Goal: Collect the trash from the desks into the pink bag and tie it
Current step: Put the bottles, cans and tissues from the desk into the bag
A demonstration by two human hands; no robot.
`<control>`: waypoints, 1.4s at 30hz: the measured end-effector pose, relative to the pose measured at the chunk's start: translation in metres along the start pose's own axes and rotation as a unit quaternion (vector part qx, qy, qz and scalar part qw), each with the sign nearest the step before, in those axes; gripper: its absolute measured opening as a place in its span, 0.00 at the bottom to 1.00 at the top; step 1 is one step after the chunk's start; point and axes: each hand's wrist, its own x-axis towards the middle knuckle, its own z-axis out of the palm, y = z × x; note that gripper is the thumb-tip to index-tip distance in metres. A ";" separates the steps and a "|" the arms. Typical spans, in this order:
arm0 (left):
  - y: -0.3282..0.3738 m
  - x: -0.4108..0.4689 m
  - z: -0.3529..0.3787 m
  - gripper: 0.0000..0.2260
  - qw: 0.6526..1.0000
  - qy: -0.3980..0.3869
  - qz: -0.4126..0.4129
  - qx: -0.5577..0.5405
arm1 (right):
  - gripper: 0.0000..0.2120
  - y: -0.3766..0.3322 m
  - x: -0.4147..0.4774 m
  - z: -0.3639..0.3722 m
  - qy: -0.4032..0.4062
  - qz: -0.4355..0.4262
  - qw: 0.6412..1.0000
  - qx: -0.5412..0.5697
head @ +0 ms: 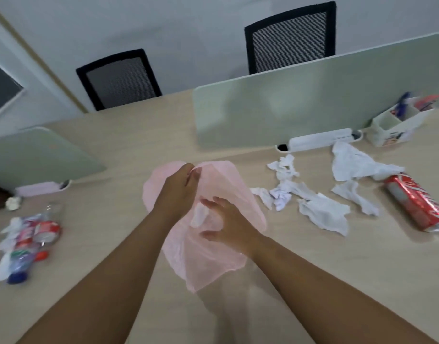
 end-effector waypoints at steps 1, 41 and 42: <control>-0.002 -0.001 -0.004 0.16 1.000 0.003 -0.006 -0.002 | 0.35 -0.003 0.005 0.005 0.003 -0.014 1.000 0.001; 0.049 0.045 0.097 0.10 0.995 -0.066 0.050 0.054 | 0.36 0.153 -0.126 -0.231 0.265 0.175 0.939 -0.132; 0.049 0.046 0.092 0.10 0.996 -0.060 0.045 0.054 | 0.35 0.135 -0.117 -0.219 0.229 0.129 0.960 -0.094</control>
